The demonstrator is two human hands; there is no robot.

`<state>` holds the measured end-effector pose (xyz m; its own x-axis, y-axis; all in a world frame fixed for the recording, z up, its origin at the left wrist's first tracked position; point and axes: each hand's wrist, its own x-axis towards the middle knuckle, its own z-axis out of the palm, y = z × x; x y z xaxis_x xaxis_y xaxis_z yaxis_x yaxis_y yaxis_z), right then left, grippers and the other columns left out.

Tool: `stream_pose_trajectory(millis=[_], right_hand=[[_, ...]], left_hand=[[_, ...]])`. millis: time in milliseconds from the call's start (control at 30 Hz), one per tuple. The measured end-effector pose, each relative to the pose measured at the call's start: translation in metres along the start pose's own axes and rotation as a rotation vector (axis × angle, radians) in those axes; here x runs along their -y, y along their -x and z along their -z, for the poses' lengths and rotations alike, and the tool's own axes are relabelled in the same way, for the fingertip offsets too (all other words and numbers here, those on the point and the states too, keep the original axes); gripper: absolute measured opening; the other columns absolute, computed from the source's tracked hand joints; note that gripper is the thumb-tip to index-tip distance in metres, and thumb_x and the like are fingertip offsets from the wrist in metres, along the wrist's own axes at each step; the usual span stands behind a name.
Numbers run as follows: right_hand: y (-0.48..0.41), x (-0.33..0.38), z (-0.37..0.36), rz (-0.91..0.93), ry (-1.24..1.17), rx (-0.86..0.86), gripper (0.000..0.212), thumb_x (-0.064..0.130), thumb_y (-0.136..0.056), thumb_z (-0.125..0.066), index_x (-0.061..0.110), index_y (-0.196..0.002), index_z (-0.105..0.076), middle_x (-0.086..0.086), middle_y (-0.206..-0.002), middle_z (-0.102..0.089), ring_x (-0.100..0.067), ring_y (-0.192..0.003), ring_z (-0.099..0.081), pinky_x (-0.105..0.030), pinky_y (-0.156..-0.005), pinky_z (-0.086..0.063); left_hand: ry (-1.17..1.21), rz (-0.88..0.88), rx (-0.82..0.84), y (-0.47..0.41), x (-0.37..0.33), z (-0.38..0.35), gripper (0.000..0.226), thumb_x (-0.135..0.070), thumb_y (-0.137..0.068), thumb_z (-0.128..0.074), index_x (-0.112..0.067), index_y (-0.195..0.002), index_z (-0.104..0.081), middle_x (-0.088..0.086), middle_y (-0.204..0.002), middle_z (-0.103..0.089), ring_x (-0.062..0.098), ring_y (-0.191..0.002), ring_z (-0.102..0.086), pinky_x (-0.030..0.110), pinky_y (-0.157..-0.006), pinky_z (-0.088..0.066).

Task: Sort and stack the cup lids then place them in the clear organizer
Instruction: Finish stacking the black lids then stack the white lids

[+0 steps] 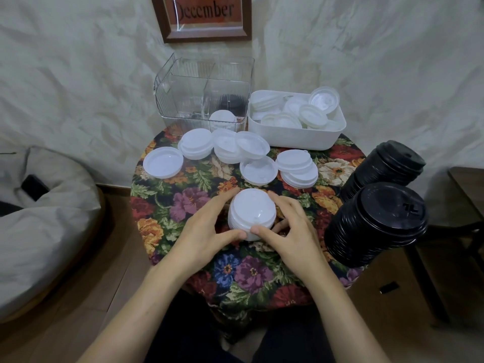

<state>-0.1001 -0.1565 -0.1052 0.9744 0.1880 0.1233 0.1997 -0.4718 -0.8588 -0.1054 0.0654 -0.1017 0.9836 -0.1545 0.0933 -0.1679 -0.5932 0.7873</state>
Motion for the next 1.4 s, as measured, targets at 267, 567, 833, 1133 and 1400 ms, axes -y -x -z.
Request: stream_pose_trajectory(millis=[267,567,833,1133,1400], right_hand=[[-0.004,-0.003,0.007,-0.053,-0.033,0.059,0.066,0.043,-0.090,-0.077,0.078,-0.130,-0.038,0.031,-0.082,-0.063,-0.005,-0.067,-0.056,-0.022,-0.070,-0.046],[-0.005,-0.001,-0.003,-0.037,0.059,-0.008,0.078,0.055,-0.085,-0.078,0.055,-0.151,-0.037,0.027,-0.143,-0.043,-0.006,-0.105,-0.053,-0.025,-0.088,-0.045],[0.001,0.001,-0.003,-0.060,0.106,-0.038,0.083,0.068,-0.080,-0.072,0.053,-0.153,-0.037,0.019,-0.140,-0.058,0.001,-0.090,-0.047,-0.018,-0.079,-0.042],[0.002,0.003,-0.005,-0.088,0.162,-0.049,0.083,0.062,-0.084,-0.074,0.050,-0.156,-0.035,-0.005,-0.110,-0.069,0.000,-0.079,-0.052,-0.029,-0.080,-0.047],[0.003,0.002,-0.004,-0.092,0.172,-0.043,0.082,0.064,-0.084,-0.072,0.052,-0.156,-0.033,0.004,-0.103,-0.062,0.001,-0.081,-0.052,-0.030,-0.082,-0.048]], left_hand=[[0.004,0.004,-0.005,-0.007,0.004,0.002,0.083,-0.043,-0.082,-0.085,-0.048,-0.152,-0.041,-0.023,-0.153,-0.049,0.003,-0.141,-0.045,0.044,-0.117,-0.041],[0.010,0.003,-0.034,-0.006,0.002,0.001,0.077,-0.043,-0.081,-0.085,-0.044,-0.148,-0.047,-0.024,-0.142,-0.057,0.000,-0.132,-0.052,0.040,-0.111,-0.047],[0.166,0.065,0.061,-0.008,-0.005,0.014,0.054,-0.038,-0.088,-0.080,-0.053,-0.133,-0.054,-0.025,-0.131,-0.062,-0.007,-0.123,-0.055,0.035,-0.107,-0.048],[-0.441,0.004,-0.564,-0.033,0.039,0.042,0.031,-0.021,-0.095,-0.072,-0.018,-0.126,-0.072,0.002,-0.124,-0.070,0.028,-0.116,-0.059,0.044,-0.098,-0.046],[-0.606,0.195,-0.575,-0.052,0.076,0.071,0.015,-0.017,-0.093,-0.073,-0.010,-0.105,-0.076,0.015,-0.133,-0.066,0.040,-0.136,-0.048,0.057,-0.107,-0.043]])
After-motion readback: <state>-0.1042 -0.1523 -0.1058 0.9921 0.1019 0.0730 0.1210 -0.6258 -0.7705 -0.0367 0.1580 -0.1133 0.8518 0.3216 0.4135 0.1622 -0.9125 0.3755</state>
